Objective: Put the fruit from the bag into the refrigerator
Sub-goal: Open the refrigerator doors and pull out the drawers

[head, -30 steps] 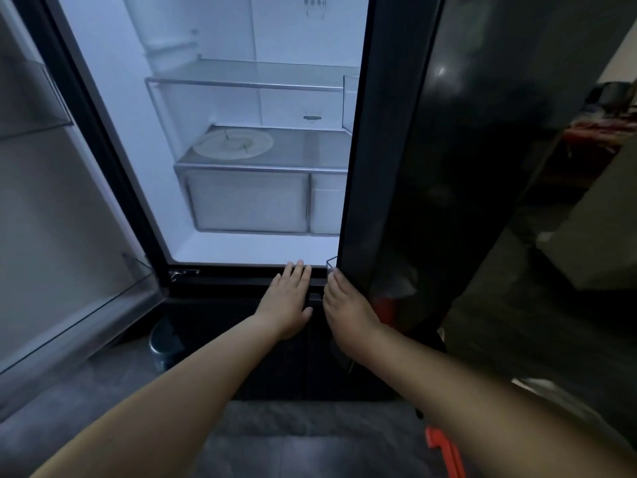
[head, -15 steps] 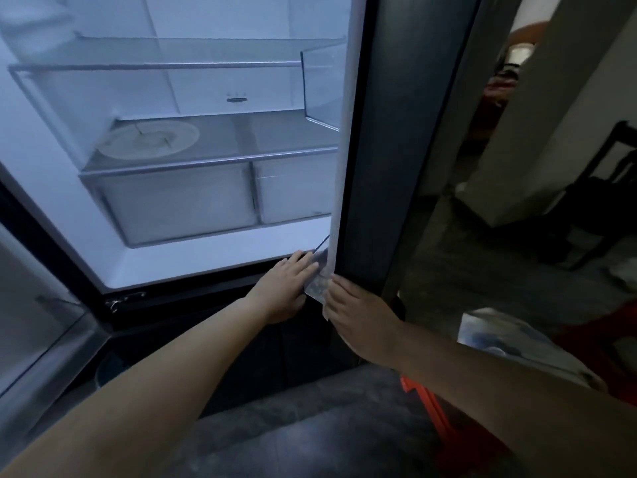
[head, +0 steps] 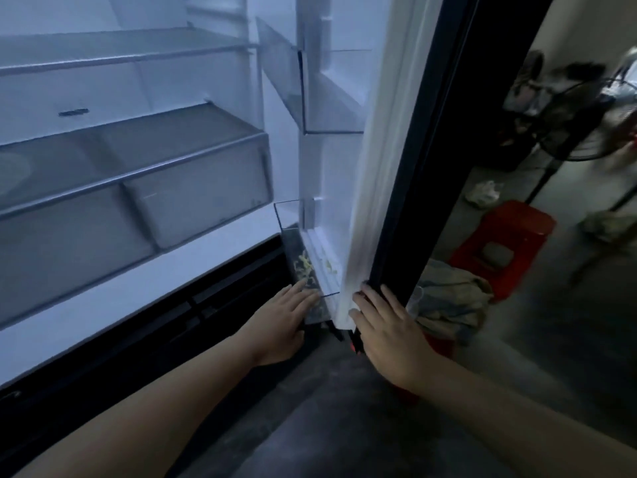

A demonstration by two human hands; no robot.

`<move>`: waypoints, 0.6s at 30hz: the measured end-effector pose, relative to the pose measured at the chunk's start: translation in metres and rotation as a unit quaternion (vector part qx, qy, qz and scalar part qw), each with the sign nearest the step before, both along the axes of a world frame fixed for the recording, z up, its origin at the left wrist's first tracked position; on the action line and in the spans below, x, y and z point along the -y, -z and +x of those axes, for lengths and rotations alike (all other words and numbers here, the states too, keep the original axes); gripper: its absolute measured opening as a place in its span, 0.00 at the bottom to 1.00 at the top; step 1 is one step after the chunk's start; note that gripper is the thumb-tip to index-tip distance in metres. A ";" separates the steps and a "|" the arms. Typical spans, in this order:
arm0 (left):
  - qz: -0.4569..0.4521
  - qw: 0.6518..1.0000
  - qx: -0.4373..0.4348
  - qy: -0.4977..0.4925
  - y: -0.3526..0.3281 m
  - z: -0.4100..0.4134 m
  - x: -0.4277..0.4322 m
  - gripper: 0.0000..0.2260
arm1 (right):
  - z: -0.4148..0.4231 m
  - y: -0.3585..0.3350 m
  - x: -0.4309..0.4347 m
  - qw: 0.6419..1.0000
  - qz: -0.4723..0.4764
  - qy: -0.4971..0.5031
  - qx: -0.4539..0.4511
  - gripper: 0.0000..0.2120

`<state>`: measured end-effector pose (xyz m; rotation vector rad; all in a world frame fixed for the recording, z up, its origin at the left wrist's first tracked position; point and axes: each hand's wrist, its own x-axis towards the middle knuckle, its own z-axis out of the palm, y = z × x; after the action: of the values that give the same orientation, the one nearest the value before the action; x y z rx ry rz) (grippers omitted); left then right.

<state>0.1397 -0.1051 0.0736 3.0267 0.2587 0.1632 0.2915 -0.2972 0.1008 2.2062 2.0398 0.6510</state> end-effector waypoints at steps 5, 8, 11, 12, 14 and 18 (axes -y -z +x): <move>-0.016 0.998 -0.006 0.054 0.000 0.034 0.019 0.37 | 0.010 0.017 0.014 0.995 -0.025 0.079 -0.048 0.27; 0.024 0.998 -0.027 0.048 0.002 0.055 0.027 0.37 | 0.023 0.025 0.012 0.985 -0.016 0.125 -0.120 0.29; 0.019 0.999 -0.028 -0.016 -0.002 0.081 0.032 0.35 | 0.043 0.028 0.006 0.968 -0.006 0.173 -0.183 0.34; 0.010 0.999 -0.035 -0.031 -0.004 0.089 0.032 0.35 | 0.050 0.030 0.006 0.965 -0.001 0.177 -0.195 0.35; 0.005 0.998 -0.055 -0.025 -0.008 0.105 0.030 0.36 | 0.067 0.032 0.007 0.960 -0.006 0.185 -0.211 0.35; 0.006 0.996 -0.086 -0.010 -0.016 0.140 0.036 0.37 | 0.112 0.032 0.015 0.959 0.003 0.190 -0.211 0.32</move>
<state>0.2797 -0.1415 0.0897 3.0528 0.3037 -0.0959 0.4035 -0.3119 0.0688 2.8246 1.6632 0.1555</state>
